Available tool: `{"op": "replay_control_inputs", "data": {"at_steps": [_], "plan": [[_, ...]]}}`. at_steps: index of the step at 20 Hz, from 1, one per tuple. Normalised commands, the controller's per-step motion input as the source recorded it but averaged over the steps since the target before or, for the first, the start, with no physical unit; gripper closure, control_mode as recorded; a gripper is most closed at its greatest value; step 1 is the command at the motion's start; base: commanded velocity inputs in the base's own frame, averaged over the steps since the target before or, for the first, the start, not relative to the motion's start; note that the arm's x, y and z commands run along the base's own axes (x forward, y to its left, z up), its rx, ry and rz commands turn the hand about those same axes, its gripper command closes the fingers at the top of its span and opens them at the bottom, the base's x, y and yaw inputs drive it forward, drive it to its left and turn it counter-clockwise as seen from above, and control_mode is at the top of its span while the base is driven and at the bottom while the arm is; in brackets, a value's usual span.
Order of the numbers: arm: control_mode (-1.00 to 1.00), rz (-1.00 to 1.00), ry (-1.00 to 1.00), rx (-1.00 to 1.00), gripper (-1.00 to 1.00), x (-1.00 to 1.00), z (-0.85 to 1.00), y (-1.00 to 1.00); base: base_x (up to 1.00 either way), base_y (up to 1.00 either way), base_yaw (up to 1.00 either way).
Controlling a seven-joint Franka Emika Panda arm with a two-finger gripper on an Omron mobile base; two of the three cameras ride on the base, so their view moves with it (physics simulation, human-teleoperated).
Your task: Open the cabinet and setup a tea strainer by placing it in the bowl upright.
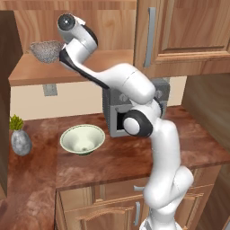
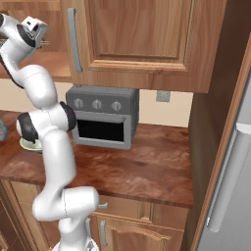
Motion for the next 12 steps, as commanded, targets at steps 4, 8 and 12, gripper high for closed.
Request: {"op": "replay_control_inputs", "data": {"at_steps": [4,8,12], "plan": [[-1.00,0.00,-0.24,0.00,1.00,-0.03,0.00,0.00,0.00,0.00,0.00],[-1.00,0.00,-0.16,-0.01,1.00,-0.22,0.02,0.00,0.00,0.00,0.00],[-1.00,0.00,-0.22,-0.05,1.00,-0.43,0.01,0.00,0.00,0.00,0.00]]}}
